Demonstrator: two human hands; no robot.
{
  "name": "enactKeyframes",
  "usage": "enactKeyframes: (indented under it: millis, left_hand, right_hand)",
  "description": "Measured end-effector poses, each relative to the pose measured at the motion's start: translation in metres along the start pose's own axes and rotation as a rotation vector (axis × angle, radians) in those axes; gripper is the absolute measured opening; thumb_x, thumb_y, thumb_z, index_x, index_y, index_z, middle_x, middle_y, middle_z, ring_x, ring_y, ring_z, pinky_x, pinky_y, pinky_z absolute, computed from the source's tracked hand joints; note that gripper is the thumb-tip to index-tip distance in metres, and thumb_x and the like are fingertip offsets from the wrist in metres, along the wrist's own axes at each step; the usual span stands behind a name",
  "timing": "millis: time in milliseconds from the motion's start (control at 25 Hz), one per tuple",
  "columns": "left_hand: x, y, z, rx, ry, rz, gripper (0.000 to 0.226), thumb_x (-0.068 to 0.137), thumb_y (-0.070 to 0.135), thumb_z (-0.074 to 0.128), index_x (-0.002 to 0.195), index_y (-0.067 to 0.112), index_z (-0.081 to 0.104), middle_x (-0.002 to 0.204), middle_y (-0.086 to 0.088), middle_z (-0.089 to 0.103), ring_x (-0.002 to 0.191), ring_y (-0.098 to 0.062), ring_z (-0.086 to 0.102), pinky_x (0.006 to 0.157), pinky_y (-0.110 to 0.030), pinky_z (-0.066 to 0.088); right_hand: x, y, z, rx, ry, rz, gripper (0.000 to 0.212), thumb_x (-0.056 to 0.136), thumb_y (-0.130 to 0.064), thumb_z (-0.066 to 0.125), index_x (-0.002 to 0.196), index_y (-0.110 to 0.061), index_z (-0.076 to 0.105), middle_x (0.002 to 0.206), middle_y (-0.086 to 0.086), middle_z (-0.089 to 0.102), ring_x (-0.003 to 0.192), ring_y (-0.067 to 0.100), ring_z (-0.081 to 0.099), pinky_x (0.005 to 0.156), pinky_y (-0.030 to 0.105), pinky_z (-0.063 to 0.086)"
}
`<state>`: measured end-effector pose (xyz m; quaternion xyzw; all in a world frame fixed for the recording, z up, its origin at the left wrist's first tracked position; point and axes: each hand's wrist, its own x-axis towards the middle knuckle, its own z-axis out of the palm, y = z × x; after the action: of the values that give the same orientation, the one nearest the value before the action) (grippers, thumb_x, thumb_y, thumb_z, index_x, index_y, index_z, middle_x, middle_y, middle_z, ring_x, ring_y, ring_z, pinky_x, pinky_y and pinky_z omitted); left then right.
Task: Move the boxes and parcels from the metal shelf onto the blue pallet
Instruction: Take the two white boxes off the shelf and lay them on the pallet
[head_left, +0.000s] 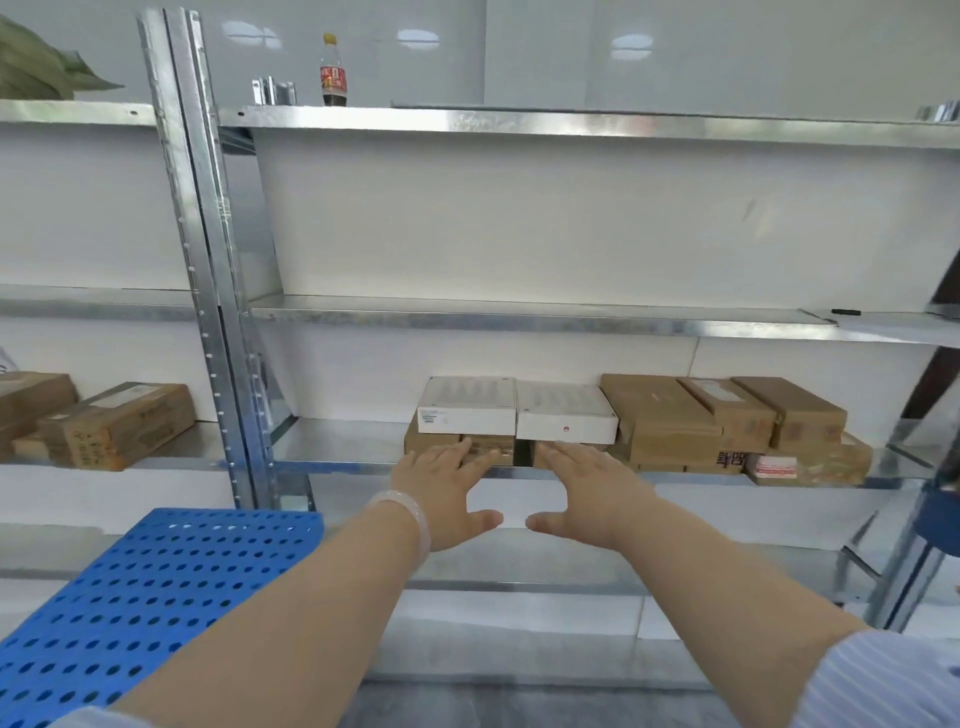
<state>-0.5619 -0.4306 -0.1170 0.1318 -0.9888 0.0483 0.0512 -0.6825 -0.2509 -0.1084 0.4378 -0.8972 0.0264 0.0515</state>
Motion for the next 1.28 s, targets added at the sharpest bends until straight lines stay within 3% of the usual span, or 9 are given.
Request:
enactKeyframes:
  millis: [240, 560, 760, 1280]
  left_hand:
    - [0.12, -0.057, 0.05, -0.069, 0.043, 0.044, 0.077, 0.084, 0.074, 0.031, 0.15, 0.043, 0.005, 0.161, 0.007, 0.005, 0.146, -0.02, 0.01, 0.117, -0.046, 0.013]
    - [0.273, -0.16, 0.105, -0.104, -0.077, -0.015, 0.076, 0.085, 0.074, 0.029, 0.149, 0.043, 0.003, 0.162, 0.005, 0.003, 0.147, -0.021, 0.006, 0.116, -0.045, 0.013]
    - [0.337, -0.182, 0.145, -0.12, -0.22, 0.001, 0.076, 0.085, 0.074, 0.029, 0.15, 0.044, 0.004, 0.162, 0.008, -0.001, 0.148, -0.019, 0.003, 0.117, -0.044, 0.015]
    - [0.471, -0.216, 0.198, -0.21, -0.187, -0.222, 0.067, 0.091, 0.067, 0.023, 0.15, 0.042, 0.005, 0.161, 0.007, -0.009, 0.147, -0.02, -0.009, 0.116, -0.045, 0.008]
  right_hand:
    - [0.128, 0.023, 0.048, 0.019, -0.034, 0.057, 0.095, 0.081, -0.071, 0.048, 0.154, -0.026, 0.007, 0.161, -0.002, 0.008, 0.146, 0.018, 0.008, 0.117, 0.036, 0.01]
    - [0.295, 0.033, 0.09, 0.156, -0.087, 0.165, 0.085, 0.085, -0.067, 0.047, 0.153, -0.032, 0.008, 0.161, -0.005, 0.006, 0.146, 0.017, 0.008, 0.115, 0.035, 0.01]
    - [0.356, 0.052, 0.128, 0.166, -0.184, 0.172, 0.083, 0.088, -0.065, 0.044, 0.153, -0.03, 0.008, 0.162, -0.005, 0.005, 0.147, 0.016, 0.005, 0.117, 0.035, 0.007]
    - [0.501, 0.114, 0.187, 0.111, -0.181, 0.139, 0.067, 0.096, -0.059, 0.023, 0.153, -0.027, 0.009, 0.162, 0.0, 0.003, 0.147, 0.02, 0.002, 0.119, 0.043, 0.0]
